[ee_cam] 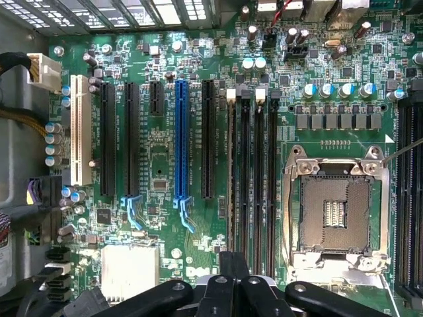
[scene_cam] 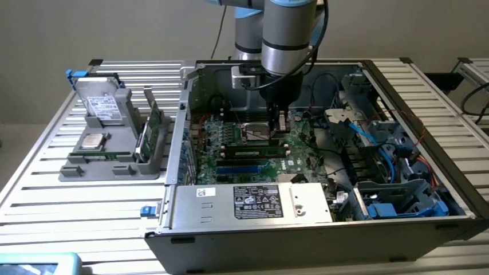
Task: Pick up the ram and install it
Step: 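Press down the ram until it locks into place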
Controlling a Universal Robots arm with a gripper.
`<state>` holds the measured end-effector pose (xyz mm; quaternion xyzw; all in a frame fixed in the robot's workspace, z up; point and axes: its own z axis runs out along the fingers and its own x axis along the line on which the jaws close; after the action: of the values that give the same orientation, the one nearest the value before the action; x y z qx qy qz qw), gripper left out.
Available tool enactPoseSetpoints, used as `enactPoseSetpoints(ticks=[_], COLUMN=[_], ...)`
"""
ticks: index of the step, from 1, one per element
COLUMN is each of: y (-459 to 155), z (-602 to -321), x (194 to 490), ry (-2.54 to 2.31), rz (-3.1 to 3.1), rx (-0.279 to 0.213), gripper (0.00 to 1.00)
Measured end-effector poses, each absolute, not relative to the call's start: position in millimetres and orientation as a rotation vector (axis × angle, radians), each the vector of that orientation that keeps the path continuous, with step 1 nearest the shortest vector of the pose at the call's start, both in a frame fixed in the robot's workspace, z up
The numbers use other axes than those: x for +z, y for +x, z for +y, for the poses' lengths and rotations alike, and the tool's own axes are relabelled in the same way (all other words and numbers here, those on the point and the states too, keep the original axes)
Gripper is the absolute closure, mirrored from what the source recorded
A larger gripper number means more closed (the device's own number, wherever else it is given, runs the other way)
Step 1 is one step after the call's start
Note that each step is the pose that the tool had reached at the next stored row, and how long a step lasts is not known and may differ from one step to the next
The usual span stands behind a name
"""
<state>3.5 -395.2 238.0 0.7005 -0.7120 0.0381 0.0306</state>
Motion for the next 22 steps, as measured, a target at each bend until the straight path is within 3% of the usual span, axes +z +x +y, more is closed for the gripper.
enactPoseSetpoints(ticks=[22], y=[4.2], z=[-393.5], x=[232.4], ry=[2.155], rz=[-2.193], rx=[0.119], gripper=[0.89])
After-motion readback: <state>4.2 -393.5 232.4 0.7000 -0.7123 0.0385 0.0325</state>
